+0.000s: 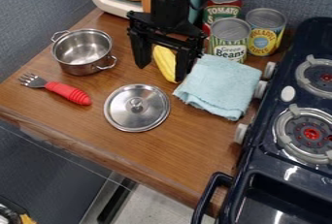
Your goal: Close the silver pot with a lid.
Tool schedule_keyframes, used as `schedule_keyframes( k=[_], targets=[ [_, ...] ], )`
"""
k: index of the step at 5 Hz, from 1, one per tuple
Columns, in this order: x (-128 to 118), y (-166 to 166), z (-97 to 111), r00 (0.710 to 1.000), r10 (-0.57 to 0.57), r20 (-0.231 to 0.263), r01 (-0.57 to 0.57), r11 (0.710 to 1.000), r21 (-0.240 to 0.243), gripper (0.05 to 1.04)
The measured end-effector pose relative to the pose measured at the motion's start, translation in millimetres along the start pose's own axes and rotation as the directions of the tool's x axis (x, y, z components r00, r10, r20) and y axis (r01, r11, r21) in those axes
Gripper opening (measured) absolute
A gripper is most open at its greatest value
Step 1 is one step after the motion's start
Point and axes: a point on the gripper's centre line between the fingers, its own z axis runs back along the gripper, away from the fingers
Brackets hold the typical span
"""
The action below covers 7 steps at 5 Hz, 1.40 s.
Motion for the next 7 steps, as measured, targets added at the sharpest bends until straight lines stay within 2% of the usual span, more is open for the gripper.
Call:
schedule_keyframes(
  k=[2,3,5,6,7],
  targets=[
    [0,4,-20,0.998,0.021,-0.062,-0.021,1.000,-0.001,1.001],
    [3,11,-28,0.997,0.044,-0.070,-0.043,0.999,0.012,1.001],
    [-8,37,-55,0.986,0.070,-0.154,-0.051,0.991,0.121,1.001],
    [-11,45,-68,0.978,0.085,-0.188,-0.067,0.992,0.103,1.001],
    [-11,54,-72,0.981,0.098,-0.168,-0.087,0.994,0.068,1.001]
  ],
)
